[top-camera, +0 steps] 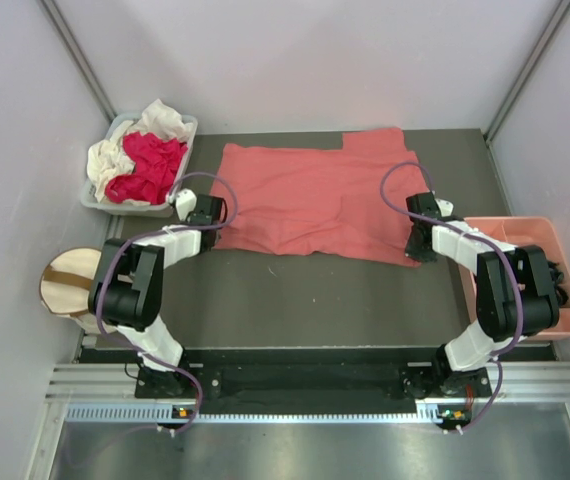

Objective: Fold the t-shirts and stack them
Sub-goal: Fold the flattened tshirt in 1/3 of the way

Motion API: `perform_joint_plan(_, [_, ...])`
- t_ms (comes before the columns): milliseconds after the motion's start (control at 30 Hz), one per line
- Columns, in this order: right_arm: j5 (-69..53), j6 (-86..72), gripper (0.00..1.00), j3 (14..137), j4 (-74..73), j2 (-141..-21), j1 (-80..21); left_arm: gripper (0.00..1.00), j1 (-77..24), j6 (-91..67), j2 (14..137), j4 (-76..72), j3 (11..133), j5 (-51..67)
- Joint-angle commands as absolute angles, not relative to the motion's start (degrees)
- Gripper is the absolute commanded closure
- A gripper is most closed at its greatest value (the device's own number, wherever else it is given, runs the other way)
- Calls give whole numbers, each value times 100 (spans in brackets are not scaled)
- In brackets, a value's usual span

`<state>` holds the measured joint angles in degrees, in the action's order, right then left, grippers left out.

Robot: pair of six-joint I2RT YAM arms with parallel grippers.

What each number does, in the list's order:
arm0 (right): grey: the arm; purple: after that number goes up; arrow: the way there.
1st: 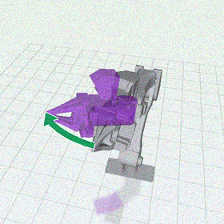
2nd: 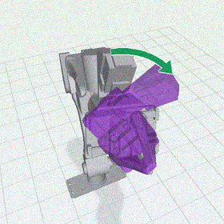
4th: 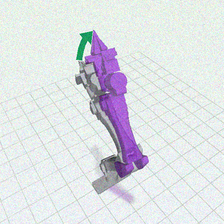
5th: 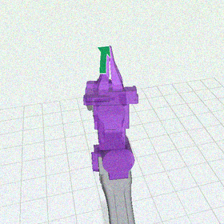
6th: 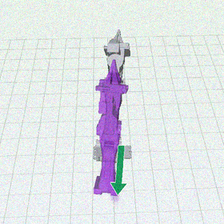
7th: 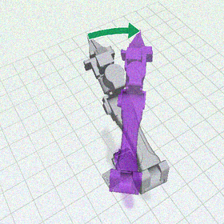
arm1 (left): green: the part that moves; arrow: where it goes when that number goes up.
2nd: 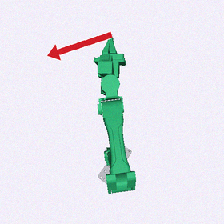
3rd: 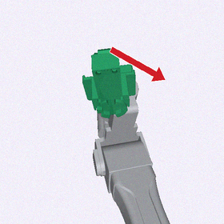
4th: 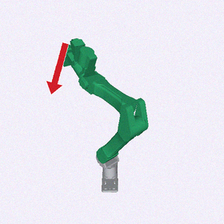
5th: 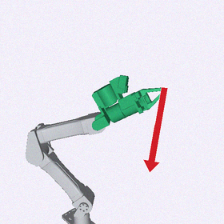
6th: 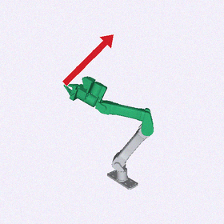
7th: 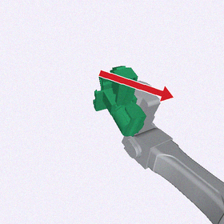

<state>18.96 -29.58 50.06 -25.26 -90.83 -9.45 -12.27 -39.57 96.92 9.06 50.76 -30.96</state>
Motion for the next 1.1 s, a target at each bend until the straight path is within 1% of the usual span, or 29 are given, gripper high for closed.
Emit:
perform_joint_plan(0, [1793, -2953, 100, 5194, -2426, -9176, -888, 100, -1151, -3929, 9826, 817, 5203, -3032])
perform_joint_plan(200, [1995, -3085, 100, 5221, -2593, -9106, -818, 100, -1116, -3981, 9528, 1116, 5089, -3181])
perform_joint_plan(433, [1881, -3322, 100, 5028, -2716, -8631, -264, 100, -941, -4060, 8711, 1336, 4676, -3217])
perform_joint_plan(700, [2013, -3331, 100, 5124, -3084, -8254, -246, 100, -817, -4148, 8280, 1608, 4535, -2972])
perform_joint_plan(1067, [1538, -3331, 100, 4685, -3454, -7410, -246, 100, -817, -4386, 7647, 1845, 3955, -2672])
